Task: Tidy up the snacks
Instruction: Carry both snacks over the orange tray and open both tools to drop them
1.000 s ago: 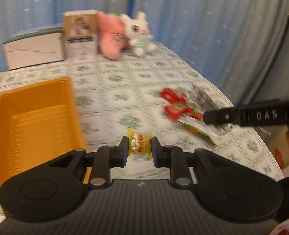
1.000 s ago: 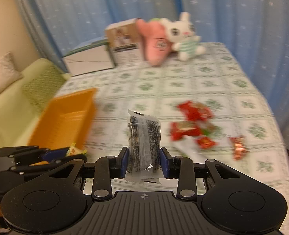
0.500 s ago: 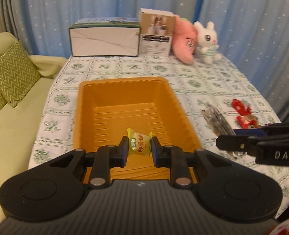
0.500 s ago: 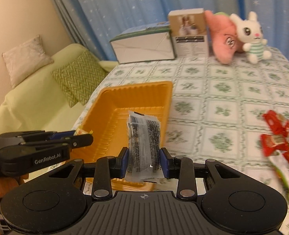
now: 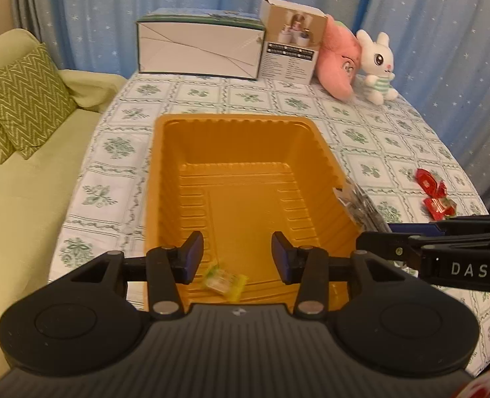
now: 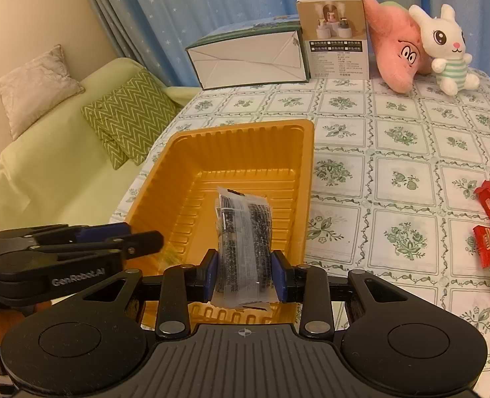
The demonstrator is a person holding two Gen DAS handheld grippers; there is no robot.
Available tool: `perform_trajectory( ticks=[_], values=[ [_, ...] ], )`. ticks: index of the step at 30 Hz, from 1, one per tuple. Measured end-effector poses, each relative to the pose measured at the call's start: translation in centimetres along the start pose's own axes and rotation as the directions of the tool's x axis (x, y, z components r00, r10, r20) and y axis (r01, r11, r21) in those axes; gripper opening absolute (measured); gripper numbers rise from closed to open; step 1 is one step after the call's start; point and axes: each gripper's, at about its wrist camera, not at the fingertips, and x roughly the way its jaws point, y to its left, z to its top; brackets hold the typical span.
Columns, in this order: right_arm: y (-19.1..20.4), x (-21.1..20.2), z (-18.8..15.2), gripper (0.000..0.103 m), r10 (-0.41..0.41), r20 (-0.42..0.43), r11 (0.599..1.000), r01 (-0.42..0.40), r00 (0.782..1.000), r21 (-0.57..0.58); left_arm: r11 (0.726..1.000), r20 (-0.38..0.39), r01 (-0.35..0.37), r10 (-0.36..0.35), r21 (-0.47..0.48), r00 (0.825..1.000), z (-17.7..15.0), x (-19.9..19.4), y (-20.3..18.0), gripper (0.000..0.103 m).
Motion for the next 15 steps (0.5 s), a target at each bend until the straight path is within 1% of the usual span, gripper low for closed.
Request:
perform_trajectory(
  ticks=[3, 7, 10, 12, 14, 15],
  values=[
    [0.1, 0.1, 0.1, 0.035, 0.003, 0.0, 1.0, -0.003, 1.0, 0.0, 1.0, 0.027, -0.018, 0.018, -0.016, 0.999, 0.3, -1.0, 0.6, 0.048],
    [0.6, 0.2, 0.4, 0.035, 0.016, 0.001, 1.0, -0.016, 1.0, 0.0, 0.998, 0.06, -0.02, 0.023, -0.055, 0.998, 0.6, -2.4, 1.4, 0.052],
    [1.0, 0.4, 0.6, 0.035, 0.023, 0.006, 1.0, -0.023, 1.0, -0.001, 0.998, 0.07, -0.032, 0.036, -0.053, 0.997, 0.5, -3.2, 1.6, 0.052],
    [1.1, 0.5, 0.7, 0.036, 0.052, 0.017, 0.999, -0.052, 0.999, 0.007, 0.998, 0.072, -0.038, 0.042, -0.05, 0.997, 0.4, -3.6, 1.6, 0.056],
    [0.9, 0.2, 0.7, 0.047, 0.059, 0.023, 0.998, -0.06, 0.998, 0.031, 0.998, 0.075, -0.039, 0.043, -0.054, 0.996, 0.3, -4.0, 1.7, 0.058],
    [0.8, -0.1, 0.7, 0.055, 0.051, 0.035, 0.998, -0.052, 0.998, 0.037, 0.998, 0.077, -0.041, 0.045, -0.056, 0.996, 0.2, -4.3, 1.7, 0.058]
  ],
)
